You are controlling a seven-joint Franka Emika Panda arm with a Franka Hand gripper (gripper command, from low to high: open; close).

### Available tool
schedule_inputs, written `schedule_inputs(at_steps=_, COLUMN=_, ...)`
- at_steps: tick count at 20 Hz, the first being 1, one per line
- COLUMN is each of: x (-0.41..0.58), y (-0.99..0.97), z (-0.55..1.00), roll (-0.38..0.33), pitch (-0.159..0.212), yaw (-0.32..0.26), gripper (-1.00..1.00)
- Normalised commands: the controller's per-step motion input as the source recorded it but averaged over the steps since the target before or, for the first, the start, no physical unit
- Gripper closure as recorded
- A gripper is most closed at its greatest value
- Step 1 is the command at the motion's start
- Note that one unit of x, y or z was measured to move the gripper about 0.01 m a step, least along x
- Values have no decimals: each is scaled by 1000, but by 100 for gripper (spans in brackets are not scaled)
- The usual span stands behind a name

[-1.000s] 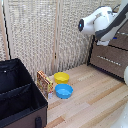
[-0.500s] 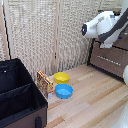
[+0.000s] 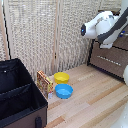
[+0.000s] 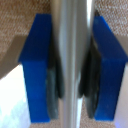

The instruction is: With caution, bring your gripper towards the upper drawer's hold. Grasp the drawer hold tightly with your gripper tool. Pull the drawer in your direction to reveal the contents of the top drawer.

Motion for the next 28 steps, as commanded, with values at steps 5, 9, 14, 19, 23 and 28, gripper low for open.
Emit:
schedule_inputs(at_steps=5, x=114, y=884, z=-313, roll=-22, pitch=0, yaw=-121, gripper=100)
schedule_inputs(at_steps=9, x=160, y=905, z=-326, roll=-36, pitch=0, yaw=-97, gripper=100)
schedule_inputs(at_steps=14, x=197, y=956, z=-317, roll=-33, pitch=3, yaw=-54, gripper=100)
schedule_inputs(at_steps=19, x=190, y=971, z=-299, roll=-25, pitch=7, yaw=-45, gripper=100)
schedule_inputs(at_steps=23, x=152, y=461, z=-112, roll=-7, pitch=0, yaw=0, gripper=-100)
schedule_inputs(at_steps=28, x=156, y=3, z=69, roll=-23, pitch=9, yaw=5, gripper=-100)
